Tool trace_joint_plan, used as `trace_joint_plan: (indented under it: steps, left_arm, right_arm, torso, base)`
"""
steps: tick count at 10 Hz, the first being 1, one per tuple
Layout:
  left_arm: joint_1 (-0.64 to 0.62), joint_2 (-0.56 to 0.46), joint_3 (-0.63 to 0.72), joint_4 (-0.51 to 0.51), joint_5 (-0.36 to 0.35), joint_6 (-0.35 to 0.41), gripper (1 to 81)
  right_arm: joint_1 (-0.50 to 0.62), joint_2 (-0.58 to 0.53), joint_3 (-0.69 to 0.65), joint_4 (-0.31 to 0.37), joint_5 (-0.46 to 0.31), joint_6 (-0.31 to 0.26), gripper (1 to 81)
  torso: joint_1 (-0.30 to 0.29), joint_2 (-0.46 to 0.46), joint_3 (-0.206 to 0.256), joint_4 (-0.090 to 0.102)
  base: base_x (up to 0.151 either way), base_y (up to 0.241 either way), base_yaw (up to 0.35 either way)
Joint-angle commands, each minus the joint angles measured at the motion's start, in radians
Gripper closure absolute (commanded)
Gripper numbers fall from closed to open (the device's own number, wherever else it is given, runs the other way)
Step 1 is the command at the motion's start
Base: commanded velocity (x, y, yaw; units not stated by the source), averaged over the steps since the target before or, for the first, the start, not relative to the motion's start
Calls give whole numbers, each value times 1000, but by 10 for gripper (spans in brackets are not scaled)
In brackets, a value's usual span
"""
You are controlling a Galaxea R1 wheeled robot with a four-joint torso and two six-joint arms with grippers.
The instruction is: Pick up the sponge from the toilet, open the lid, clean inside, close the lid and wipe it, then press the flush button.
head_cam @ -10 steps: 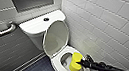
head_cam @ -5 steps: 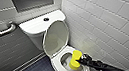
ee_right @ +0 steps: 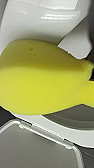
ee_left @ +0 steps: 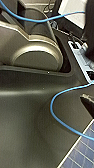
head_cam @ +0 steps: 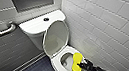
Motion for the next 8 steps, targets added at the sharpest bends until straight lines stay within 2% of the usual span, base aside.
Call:
trace_joint_plan:
  steps: [1,3,6,8]
  left_arm:
    - [37,-6,24,0,96,4,10]
    - [36,0,24,6,95,4,10]
    - [37,5,24,8,95,6,10]
    - [36,9,22,9,95,6,10]
  right_arm:
    - [67,-167,187,-11,15,16,811]
    - [49,-276,300,-8,17,17,811]
    - [-4,-353,361,32,32,17,811]
    - [-60,-416,409,60,72,17,811]
  torso:
    - [0,0,0,0]
    - [0,0,0,0]
    - [0,0,0,0]
    - [0,0,0,0]
  base:
    - [0,0,0]
    - [0,0,0]
    - [0,0,0]
    - [0,0,0]
